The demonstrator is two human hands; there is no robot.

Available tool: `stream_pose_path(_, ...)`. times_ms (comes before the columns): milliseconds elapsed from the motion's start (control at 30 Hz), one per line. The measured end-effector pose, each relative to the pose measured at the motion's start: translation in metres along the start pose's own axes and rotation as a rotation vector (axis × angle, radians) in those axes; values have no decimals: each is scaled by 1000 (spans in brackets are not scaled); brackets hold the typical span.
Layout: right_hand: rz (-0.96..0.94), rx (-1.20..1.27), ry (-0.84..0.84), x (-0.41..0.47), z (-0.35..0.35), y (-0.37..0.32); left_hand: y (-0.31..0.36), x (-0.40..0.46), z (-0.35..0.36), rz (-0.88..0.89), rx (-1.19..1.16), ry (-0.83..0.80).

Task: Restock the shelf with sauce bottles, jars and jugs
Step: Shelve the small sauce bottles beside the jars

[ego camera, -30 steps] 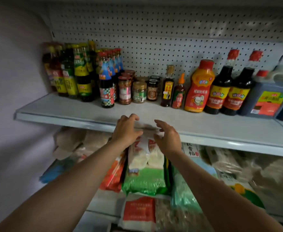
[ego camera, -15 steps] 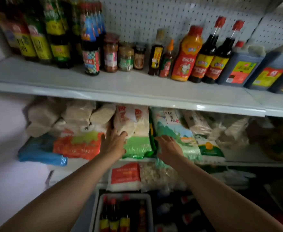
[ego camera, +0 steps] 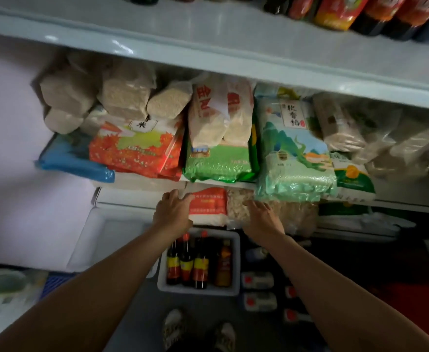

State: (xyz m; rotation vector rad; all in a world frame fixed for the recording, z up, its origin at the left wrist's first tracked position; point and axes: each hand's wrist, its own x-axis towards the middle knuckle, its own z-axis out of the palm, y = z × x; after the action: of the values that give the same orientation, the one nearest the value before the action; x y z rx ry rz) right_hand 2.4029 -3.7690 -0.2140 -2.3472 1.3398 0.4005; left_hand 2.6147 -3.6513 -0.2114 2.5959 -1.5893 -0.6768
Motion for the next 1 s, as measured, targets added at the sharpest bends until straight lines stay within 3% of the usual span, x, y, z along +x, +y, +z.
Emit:
stream_pose_path(533,200,218,-314,94,269,86,-51,51,295,-246,-297,-216)
stream_pose_path(1000,581,849,-304,171,496,148,-34,122,522,-226,-624,-324)
